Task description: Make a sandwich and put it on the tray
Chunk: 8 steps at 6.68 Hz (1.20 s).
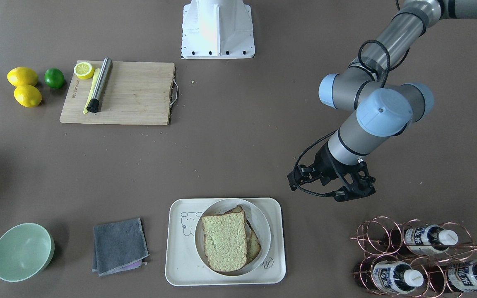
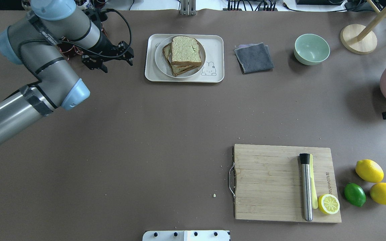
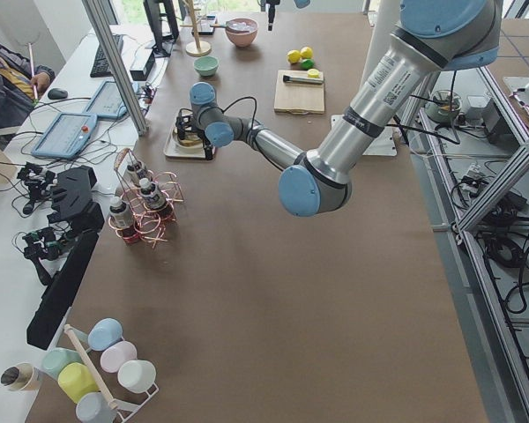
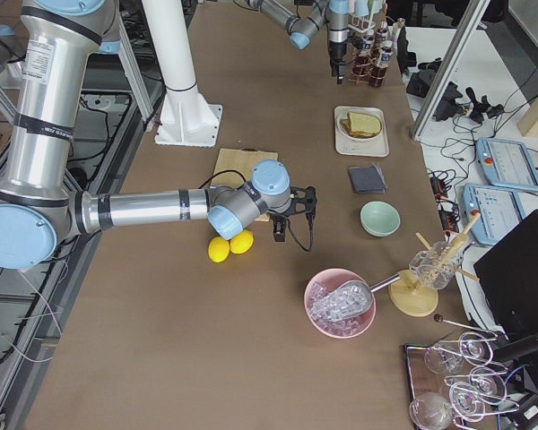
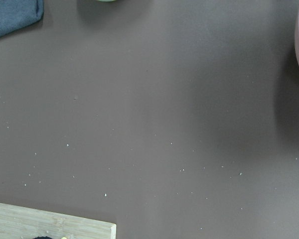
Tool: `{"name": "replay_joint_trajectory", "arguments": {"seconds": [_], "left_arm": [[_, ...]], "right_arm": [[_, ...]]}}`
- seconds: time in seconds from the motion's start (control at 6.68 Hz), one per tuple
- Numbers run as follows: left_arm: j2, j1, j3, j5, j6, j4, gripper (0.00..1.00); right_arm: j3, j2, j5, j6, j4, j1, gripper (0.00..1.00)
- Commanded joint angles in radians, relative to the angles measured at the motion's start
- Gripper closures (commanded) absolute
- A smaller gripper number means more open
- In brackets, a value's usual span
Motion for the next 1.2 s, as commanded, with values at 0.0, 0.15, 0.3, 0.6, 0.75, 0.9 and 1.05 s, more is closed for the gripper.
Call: {"name": "replay_joint_trajectory", "arguments": {"seconds": [0.0,0.15,0.3,0.6,0.75,0.9,1.05], "left_arm": [[0.133,-0.094,-0.301,0.001,0.405,0.415,0.02],[0.213,-0.147,-0.409,0.003,0.576,0.512,0.02],[0.32,-0.225,-0.455,-0.006,0.74,0.519,0.02],[0.507,-0.403,-0.508,-0.052,1.07,0.52,0.02],[0.573,-0.46,-0.511,-0.121,1.175,0.52,0.02],[0.645,-0.497,-0.505,-0.144,1.285,0.514,0.02],[0.69,-0.537,-0.468,-0.146,1.429,0.511,0.02]], "right_arm": [[-0.01,-0.009,-0.003,-0.062,-0.024,0.024,0.0],[-0.012,-0.008,-0.012,-0.143,-0.096,0.051,0.0],[-0.01,-0.006,-0.029,-0.269,-0.185,0.105,0.0],[-0.01,-0.001,-0.041,-0.56,-0.404,0.225,0.0],[-0.007,-0.001,-0.102,-0.64,-0.47,0.263,0.0],[-0.009,0.0,-0.175,-0.714,-0.535,0.288,0.0],[0.006,0.005,-0.165,-0.738,-0.578,0.312,0.0]]}}
